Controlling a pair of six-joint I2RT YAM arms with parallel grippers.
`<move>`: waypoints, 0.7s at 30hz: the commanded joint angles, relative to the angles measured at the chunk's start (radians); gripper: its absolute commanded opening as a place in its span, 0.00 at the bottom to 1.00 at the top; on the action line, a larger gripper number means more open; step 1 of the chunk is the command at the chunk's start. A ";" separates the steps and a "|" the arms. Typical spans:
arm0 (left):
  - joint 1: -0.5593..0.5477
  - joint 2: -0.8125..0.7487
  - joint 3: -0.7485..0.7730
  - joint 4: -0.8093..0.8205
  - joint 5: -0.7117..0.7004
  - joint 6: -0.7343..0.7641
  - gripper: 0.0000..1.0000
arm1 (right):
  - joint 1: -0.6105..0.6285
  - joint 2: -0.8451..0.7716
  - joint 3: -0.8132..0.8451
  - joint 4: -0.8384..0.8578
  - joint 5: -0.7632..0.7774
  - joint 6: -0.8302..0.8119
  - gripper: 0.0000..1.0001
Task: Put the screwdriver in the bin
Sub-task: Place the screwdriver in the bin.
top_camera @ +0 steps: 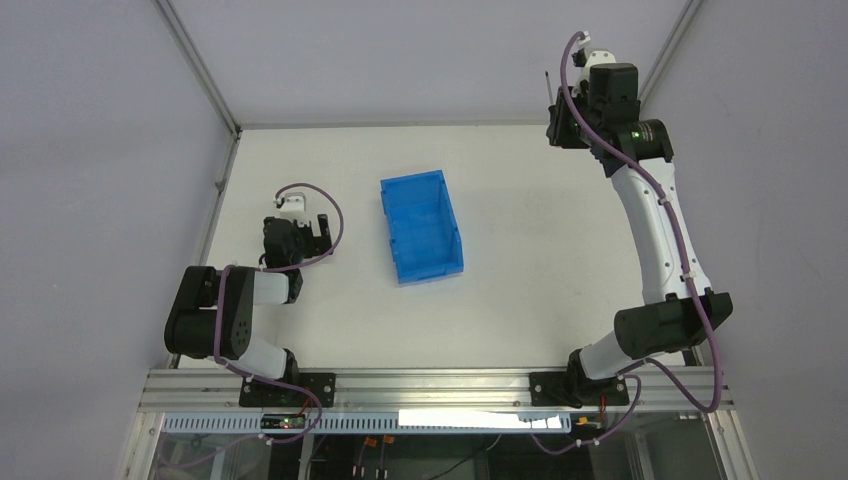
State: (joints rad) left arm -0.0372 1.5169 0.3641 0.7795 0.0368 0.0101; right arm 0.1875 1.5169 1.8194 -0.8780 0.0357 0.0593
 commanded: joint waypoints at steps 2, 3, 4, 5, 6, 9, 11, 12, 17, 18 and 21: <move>0.008 -0.010 0.016 0.031 0.021 -0.007 1.00 | 0.064 -0.043 0.020 -0.003 -0.020 0.052 0.09; 0.009 -0.009 0.016 0.030 0.021 -0.008 1.00 | 0.079 -0.043 0.018 -0.001 -0.016 0.059 0.09; 0.008 -0.010 0.016 0.030 0.021 -0.008 1.00 | 0.095 -0.043 0.016 0.004 -0.011 0.066 0.08; 0.008 -0.011 0.016 0.031 0.021 -0.008 1.00 | 0.117 -0.042 0.016 0.008 -0.008 0.070 0.08; 0.008 -0.011 0.016 0.031 0.022 -0.008 1.00 | 0.134 -0.038 0.017 0.011 -0.004 0.075 0.08; 0.008 -0.010 0.016 0.030 0.022 -0.007 1.00 | 0.189 -0.020 0.029 0.014 0.016 0.089 0.08; 0.008 -0.011 0.016 0.030 0.021 -0.008 1.00 | 0.227 -0.006 0.042 0.014 0.028 0.100 0.08; 0.008 -0.011 0.016 0.032 0.022 -0.007 1.00 | 0.247 0.002 0.049 0.015 0.035 0.104 0.08; 0.008 -0.011 0.016 0.032 0.021 -0.009 1.00 | 0.355 0.045 0.083 0.027 0.075 0.127 0.07; 0.008 -0.011 0.016 0.031 0.021 -0.007 1.00 | 0.377 0.058 0.094 0.029 0.084 0.131 0.07; 0.008 -0.011 0.016 0.031 0.021 -0.008 1.00 | 0.444 0.092 0.115 0.044 0.109 0.143 0.07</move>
State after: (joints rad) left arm -0.0372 1.5169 0.3641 0.7795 0.0368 0.0097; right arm 0.5648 1.5810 1.8709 -0.8871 0.0929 0.1673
